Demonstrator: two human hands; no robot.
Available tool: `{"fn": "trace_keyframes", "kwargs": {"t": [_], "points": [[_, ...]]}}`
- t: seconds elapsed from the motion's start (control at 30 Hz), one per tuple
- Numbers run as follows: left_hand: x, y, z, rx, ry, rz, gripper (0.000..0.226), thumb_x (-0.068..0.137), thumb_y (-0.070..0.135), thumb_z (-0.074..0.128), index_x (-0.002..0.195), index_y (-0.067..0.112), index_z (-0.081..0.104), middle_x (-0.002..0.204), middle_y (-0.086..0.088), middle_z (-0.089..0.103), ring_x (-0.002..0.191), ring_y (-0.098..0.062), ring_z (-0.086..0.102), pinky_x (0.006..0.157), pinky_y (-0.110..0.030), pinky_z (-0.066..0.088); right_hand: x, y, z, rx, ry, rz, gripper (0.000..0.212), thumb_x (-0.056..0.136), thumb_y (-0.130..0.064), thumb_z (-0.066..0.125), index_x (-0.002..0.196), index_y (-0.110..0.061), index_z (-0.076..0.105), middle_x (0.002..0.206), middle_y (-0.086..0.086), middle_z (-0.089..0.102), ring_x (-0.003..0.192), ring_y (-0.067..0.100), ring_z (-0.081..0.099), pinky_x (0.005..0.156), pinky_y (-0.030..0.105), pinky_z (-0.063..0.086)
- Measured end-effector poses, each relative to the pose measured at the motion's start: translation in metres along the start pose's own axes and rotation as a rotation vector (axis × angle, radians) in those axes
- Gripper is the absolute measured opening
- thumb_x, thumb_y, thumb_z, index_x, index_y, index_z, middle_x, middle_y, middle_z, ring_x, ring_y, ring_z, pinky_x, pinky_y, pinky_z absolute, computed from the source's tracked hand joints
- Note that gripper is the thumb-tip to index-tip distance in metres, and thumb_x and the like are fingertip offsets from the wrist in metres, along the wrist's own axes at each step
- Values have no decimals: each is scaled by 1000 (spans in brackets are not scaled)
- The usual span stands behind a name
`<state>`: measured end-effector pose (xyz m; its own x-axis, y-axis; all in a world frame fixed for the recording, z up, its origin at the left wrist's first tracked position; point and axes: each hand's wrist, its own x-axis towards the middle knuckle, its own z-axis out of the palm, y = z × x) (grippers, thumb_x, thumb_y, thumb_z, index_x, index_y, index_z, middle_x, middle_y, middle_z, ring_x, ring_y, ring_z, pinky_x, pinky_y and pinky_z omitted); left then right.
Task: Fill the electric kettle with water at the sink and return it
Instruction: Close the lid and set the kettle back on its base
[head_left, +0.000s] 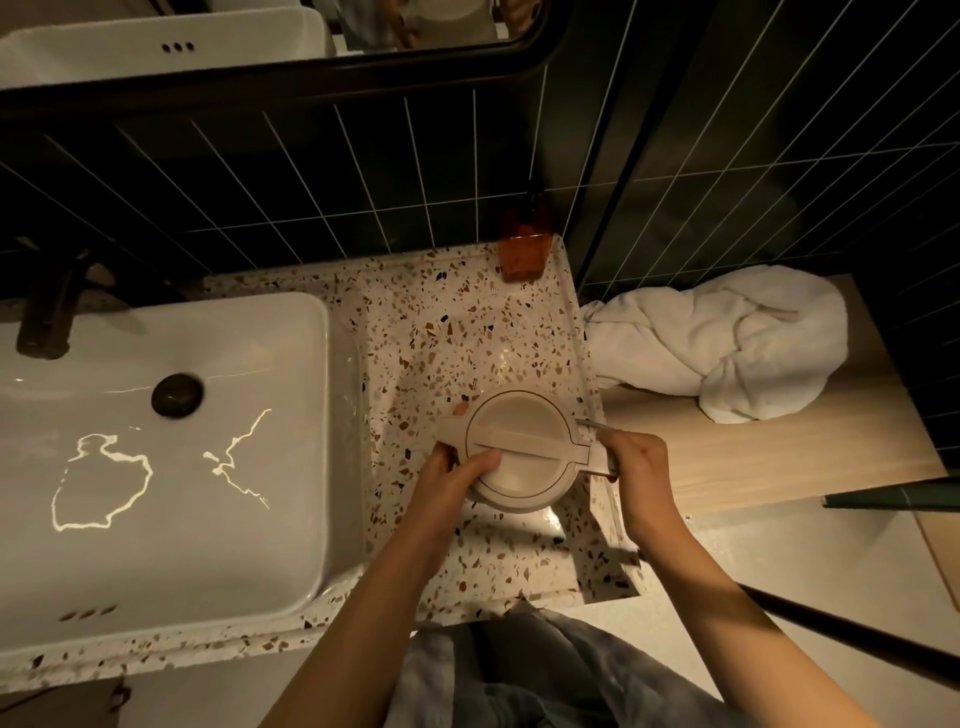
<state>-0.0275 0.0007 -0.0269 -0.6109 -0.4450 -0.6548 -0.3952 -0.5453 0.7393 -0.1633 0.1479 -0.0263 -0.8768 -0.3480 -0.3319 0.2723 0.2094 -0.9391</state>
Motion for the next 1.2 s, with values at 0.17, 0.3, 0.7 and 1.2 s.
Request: {"fn": "trace_keyframes", "kwargs": {"t": [0.17, 0.3, 0.7, 1.2], "points": [[7, 5, 1, 30, -33, 7, 65, 81, 30, 71, 141, 29, 44, 132, 9, 59, 123, -12, 54, 109, -39, 40, 8, 0, 2, 18, 12, 72, 49, 89, -5, 55, 44, -15, 40, 38, -11, 35, 40, 8, 32, 45, 17, 35], [4, 3, -1, 145, -57, 55, 54, 85, 38, 69, 133, 37, 45, 132, 15, 55, 124, -7, 50, 106, -34, 41, 10, -2, 1, -48, 7, 88, 31, 84, -18, 56, 56, -8, 47, 50, 6, 32, 48, 16, 30, 46, 22, 30], [-1, -2, 6, 170, 6, 107, 63, 87, 35, 66, 143, 32, 39, 139, 10, 52, 127, -9, 49, 105, -30, 42, 9, 0, -8, -43, -65, 138, 34, 67, -40, 57, 68, -6, 54, 66, 16, 40, 66, 24, 35, 64, 34, 29], [-24, 0, -6, 67, 161, 92, 25, 93, 20, 60, 118, 23, 64, 119, -1, 65, 108, -14, 62, 75, -25, 54, -21, -16, -31, -163, -8, -59, 27, 92, -5, 51, 114, -7, 67, 100, 8, 70, 89, 18, 62, 82, 32, 51]]}}
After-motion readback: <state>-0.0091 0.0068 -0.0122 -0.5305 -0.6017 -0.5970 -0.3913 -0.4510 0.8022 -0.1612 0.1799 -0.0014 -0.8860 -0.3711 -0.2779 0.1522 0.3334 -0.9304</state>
